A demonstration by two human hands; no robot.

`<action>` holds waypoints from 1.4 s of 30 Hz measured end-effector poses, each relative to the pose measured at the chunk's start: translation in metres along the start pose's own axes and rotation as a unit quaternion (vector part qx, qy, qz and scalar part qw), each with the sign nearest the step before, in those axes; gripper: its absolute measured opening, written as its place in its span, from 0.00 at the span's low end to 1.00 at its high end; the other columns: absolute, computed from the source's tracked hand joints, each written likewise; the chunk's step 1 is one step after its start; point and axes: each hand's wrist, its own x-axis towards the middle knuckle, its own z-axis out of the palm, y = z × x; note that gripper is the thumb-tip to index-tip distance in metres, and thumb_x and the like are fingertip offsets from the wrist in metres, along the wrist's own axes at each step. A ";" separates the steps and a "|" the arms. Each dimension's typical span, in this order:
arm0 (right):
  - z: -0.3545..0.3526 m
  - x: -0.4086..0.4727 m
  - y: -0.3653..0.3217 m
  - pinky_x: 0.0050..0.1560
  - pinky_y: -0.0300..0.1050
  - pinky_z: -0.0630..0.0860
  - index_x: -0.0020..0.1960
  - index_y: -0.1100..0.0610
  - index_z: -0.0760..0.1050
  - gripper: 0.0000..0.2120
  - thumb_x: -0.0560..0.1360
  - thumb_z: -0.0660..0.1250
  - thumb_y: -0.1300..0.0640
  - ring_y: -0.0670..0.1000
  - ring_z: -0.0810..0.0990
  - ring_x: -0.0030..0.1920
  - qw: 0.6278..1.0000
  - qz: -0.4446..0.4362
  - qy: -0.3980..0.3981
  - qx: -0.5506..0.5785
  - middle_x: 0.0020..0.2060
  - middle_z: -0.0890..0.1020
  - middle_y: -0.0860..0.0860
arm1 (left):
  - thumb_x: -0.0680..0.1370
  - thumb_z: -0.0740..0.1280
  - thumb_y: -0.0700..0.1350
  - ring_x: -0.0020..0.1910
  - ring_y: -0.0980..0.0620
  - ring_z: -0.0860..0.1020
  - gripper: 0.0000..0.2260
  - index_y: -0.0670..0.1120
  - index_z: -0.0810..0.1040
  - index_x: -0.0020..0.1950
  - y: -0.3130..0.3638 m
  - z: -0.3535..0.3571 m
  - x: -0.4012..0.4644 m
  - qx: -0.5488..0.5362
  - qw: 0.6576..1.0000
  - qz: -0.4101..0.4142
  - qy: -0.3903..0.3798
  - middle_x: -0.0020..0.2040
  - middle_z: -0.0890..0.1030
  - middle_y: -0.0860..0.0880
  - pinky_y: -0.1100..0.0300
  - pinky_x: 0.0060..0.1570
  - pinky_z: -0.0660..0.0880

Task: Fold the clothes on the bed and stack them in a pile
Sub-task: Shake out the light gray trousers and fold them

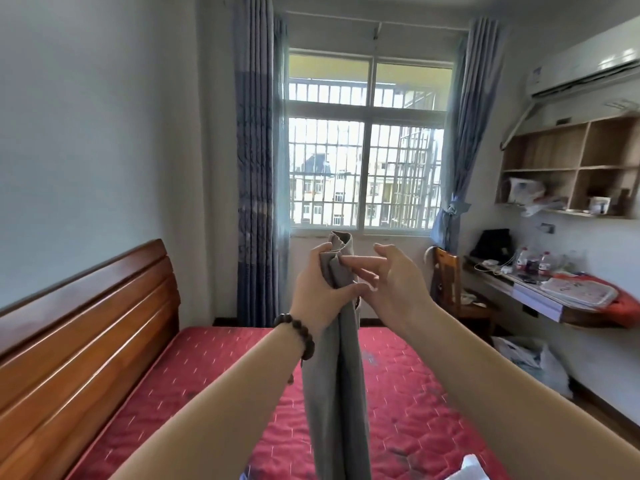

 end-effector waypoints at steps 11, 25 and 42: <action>-0.073 -0.101 -0.053 0.60 0.41 0.65 0.77 0.50 0.52 0.47 0.68 0.77 0.53 0.44 0.65 0.63 0.905 -0.193 0.044 -0.376 0.63 0.67 0.46 | 0.74 0.67 0.29 0.44 0.54 0.80 0.12 0.44 0.77 0.51 0.089 -0.022 -0.078 -0.138 0.986 0.010 -0.093 0.45 0.82 0.49 0.58 0.48 0.80; -0.091 -0.201 -0.062 0.42 0.47 0.81 0.46 0.61 0.84 0.14 0.60 0.76 0.63 0.56 0.85 0.45 0.989 -0.026 -0.114 -0.090 0.46 0.85 0.59 | 0.75 0.68 0.32 0.47 0.53 0.81 0.15 0.43 0.74 0.59 0.156 -0.037 -0.178 -0.122 0.992 0.026 -0.011 0.51 0.81 0.46 0.58 0.49 0.79; -0.094 -0.217 -0.051 0.41 0.42 0.81 0.48 0.62 0.81 0.12 0.66 0.73 0.69 0.52 0.85 0.43 0.986 -0.118 -0.038 -0.111 0.43 0.86 0.55 | 0.71 0.73 0.33 0.44 0.48 0.83 0.15 0.42 0.73 0.53 0.100 -0.029 -0.216 -0.164 0.985 -0.030 0.033 0.47 0.85 0.42 0.58 0.42 0.80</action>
